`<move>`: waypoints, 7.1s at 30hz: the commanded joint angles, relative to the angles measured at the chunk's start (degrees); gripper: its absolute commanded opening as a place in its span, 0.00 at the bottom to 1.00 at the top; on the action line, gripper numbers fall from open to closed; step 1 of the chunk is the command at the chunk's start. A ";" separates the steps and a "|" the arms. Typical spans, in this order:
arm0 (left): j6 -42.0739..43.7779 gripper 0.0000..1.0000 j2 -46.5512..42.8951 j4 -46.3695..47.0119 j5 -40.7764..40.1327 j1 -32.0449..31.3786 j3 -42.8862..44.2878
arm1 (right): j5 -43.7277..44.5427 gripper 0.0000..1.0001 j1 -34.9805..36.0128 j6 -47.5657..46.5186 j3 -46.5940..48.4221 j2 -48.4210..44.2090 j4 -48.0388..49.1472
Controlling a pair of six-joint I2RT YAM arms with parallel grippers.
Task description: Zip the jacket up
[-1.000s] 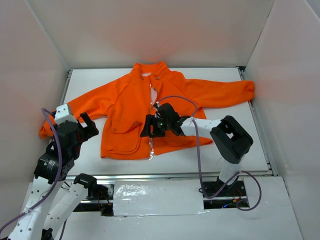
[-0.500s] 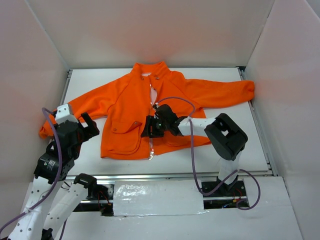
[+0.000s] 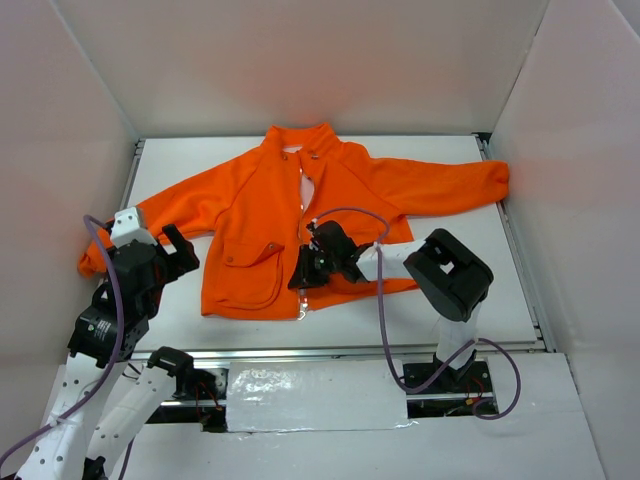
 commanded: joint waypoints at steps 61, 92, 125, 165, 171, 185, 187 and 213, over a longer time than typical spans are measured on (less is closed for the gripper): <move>-17.20 0.75 16.32 47.30 43.94 -11.70 -31.91 | -16.76 0.00 -2.87 9.80 -2.30 -4.31 23.09; -18.70 0.55 20.98 54.94 44.73 -12.76 -35.51 | -15.44 0.00 -2.26 11.12 -0.63 -2.28 22.13; -17.73 0.00 17.57 56.53 44.64 -12.76 -37.97 | -15.61 0.50 -1.03 13.50 -5.81 -1.40 29.50; -16.58 0.54 10.53 58.02 48.94 -12.85 -39.29 | -21.95 0.00 -1.03 18.68 -17.06 -1.93 50.68; -17.12 0.45 12.46 62.07 51.23 -12.85 -40.44 | -22.12 0.00 -0.94 22.11 -17.86 -0.61 55.69; -17.47 0.34 13.52 62.86 51.94 -12.85 -41.32 | -22.21 0.00 -1.03 21.67 -17.51 -0.44 55.17; -17.47 0.31 13.43 62.86 51.94 -12.85 -41.49 | -22.21 0.00 -0.94 21.67 -17.33 -0.26 55.17; -17.65 0.34 11.85 62.95 53.87 -12.85 -42.11 | -29.32 0.00 -2.43 18.68 -16.19 1.15 56.84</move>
